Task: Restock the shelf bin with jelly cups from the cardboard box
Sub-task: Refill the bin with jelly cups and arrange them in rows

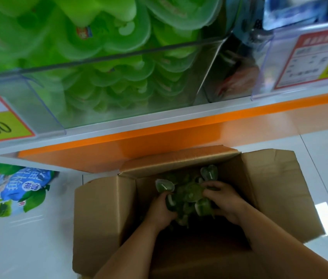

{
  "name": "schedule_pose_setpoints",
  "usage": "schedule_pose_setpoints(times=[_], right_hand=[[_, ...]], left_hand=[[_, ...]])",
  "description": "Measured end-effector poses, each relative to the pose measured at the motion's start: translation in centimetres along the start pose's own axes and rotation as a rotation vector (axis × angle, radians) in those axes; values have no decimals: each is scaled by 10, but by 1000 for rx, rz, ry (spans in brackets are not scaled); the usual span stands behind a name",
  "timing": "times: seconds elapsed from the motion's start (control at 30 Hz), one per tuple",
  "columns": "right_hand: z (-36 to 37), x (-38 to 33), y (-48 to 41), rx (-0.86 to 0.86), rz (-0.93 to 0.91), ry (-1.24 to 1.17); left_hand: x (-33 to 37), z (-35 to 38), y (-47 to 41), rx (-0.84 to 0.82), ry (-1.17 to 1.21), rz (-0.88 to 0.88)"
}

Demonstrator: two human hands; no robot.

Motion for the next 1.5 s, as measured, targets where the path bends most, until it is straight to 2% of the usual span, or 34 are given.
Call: schedule_pose_setpoints(times=[0.13,0.27,0.37,0.57,0.77,0.97,1.13,1.3,1.5], right_hand=[[-7,-7,10,9,-30,-18],[-13,-13,26,-4,-63,-100],[-16,-15,38,11,-111,-87],[-23,-27,74,105,-271,-75],[-33,-46,124,158,-442,-90],[-36,-77,186,214,-648,-171],[-29,-108,242,-13,-593,-378],[-28,-176,319,-133,-751,-410],[-27,-263,374,24,-1033,-414]], left_hand=[[-1,-11,4,91,-26,-15],[10,-18,13,88,26,-11],[28,-31,25,51,-36,25],[73,-75,67,65,-215,166],[126,-130,148,263,-342,425],[173,-167,215,350,-227,580],[207,-200,274,393,-85,710],[228,-245,309,518,39,779],[251,-291,309,713,292,766]])
Point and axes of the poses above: each hand's wrist, its own y-axis away from the middle knuckle, its own z-axis out of the palm, x = y × z, the point moved 7 cm from there along -y, towards the middle knuckle, and after that the axes turned 10 degrees about x, right-handed, at the moved point
